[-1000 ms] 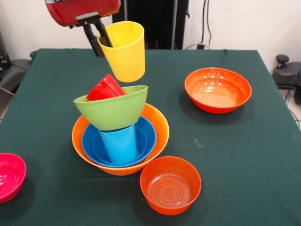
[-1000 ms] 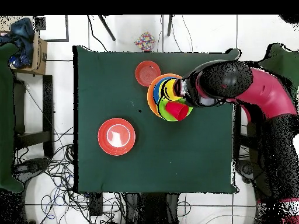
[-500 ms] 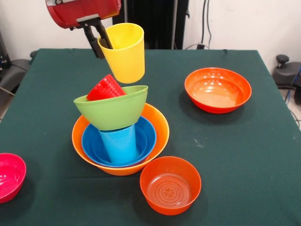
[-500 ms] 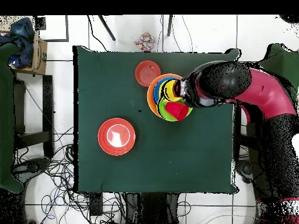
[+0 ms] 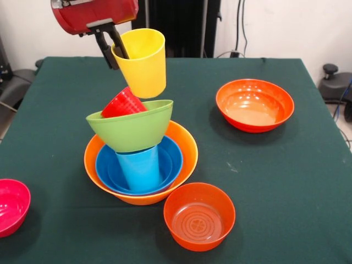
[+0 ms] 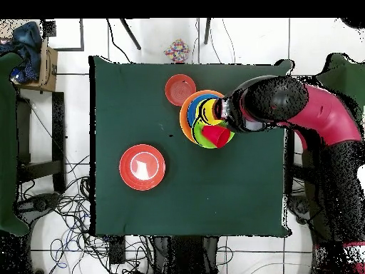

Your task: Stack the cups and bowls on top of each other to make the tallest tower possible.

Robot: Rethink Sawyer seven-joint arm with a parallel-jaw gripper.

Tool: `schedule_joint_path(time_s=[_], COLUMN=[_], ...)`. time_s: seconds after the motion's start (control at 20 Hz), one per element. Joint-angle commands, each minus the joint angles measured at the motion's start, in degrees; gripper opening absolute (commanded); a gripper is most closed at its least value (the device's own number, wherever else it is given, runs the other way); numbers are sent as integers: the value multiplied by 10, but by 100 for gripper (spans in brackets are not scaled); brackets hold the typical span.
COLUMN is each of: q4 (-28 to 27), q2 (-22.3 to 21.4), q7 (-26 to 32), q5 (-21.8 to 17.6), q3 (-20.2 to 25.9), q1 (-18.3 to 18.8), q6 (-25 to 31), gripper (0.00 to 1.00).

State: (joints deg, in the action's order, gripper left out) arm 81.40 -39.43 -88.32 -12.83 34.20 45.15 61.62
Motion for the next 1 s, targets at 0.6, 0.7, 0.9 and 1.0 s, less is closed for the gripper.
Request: schedule_joint_path(time_s=[0.6,0.7,0.9,1.0], q4=[-3,-6,-11,-9], q2=[64,67,71,71], q7=[65,64,63,64], q5=[-60,-62,-65,-65], q3=[3,2,2,2], q1=[-7,-8,-9,-8], q6=[-39,-40,-42,-42], gripper=[0,0,0,0])
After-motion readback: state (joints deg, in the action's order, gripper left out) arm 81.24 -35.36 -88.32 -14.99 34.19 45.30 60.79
